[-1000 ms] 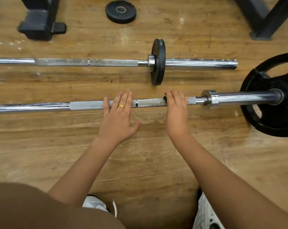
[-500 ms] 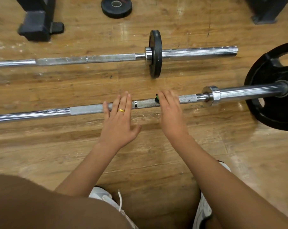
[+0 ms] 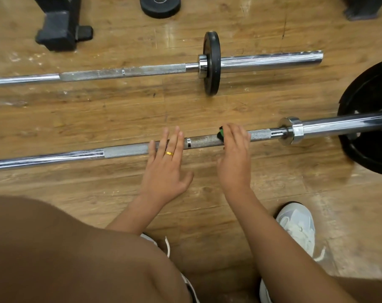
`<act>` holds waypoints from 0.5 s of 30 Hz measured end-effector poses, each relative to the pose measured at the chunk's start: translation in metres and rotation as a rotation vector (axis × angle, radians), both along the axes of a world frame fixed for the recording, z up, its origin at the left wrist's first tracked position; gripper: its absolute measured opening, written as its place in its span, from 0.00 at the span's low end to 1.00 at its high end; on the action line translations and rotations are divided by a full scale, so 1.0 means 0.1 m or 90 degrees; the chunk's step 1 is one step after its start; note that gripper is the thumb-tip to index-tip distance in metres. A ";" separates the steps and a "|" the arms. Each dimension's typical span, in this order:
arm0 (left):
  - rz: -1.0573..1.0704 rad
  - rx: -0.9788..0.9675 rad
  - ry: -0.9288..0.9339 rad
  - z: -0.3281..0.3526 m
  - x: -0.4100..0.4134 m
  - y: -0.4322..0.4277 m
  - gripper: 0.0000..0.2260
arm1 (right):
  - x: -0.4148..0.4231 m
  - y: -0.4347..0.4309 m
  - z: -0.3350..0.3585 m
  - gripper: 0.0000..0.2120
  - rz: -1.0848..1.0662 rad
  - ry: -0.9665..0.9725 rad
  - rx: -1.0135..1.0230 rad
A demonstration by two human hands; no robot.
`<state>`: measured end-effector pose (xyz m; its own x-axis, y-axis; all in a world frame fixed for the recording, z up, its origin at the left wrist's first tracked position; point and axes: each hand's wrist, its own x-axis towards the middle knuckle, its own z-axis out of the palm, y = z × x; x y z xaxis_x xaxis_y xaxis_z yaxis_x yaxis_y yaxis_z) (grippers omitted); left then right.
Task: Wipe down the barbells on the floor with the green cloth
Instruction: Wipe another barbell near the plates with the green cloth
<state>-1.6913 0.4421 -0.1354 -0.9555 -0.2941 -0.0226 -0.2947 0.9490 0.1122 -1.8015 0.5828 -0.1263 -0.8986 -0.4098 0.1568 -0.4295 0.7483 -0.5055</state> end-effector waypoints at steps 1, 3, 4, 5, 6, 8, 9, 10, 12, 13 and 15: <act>0.003 -0.007 0.008 0.02 0.04 -0.04 0.43 | 0.05 -0.03 0.00 0.38 -0.022 -0.003 -0.009; 0.063 0.004 0.029 0.04 0.12 -0.15 0.41 | 0.17 -0.10 0.00 0.37 -0.026 -0.002 -0.025; 0.096 0.013 0.031 0.04 0.15 -0.19 0.40 | 0.23 -0.13 -0.01 0.36 -0.012 0.000 -0.028; 0.114 0.017 0.028 0.04 0.18 -0.21 0.39 | 0.29 -0.14 -0.01 0.35 0.007 0.004 -0.026; 0.117 0.015 0.025 0.02 0.20 -0.20 0.38 | 0.34 -0.14 -0.02 0.35 0.027 0.010 -0.021; 0.111 0.004 0.033 0.00 0.23 -0.15 0.38 | 0.41 -0.13 -0.03 0.36 0.051 0.016 -0.016; 0.110 0.003 0.039 -0.01 0.24 -0.13 0.37 | 0.42 -0.11 -0.03 0.36 0.057 0.019 -0.015; 0.109 0.000 0.045 -0.02 0.26 -0.11 0.37 | 0.42 -0.07 -0.04 0.37 0.066 0.024 -0.013; 0.105 -0.005 0.055 -0.05 0.30 -0.10 0.37 | 0.40 0.00 -0.05 0.36 0.088 0.043 -0.006; 0.102 -0.003 0.058 -0.06 0.32 -0.10 0.37 | 0.39 0.02 -0.06 0.36 0.091 0.050 -0.001; 0.088 -0.001 0.062 -0.05 0.37 -0.11 0.37 | 0.38 0.05 -0.07 0.38 0.076 0.051 0.006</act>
<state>-1.6547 0.4310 -0.1409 -0.9037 -0.4227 0.0686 -0.4101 0.9004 0.1454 -1.7633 0.5878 -0.1329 -0.8282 -0.5146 0.2221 -0.5544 0.6938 -0.4597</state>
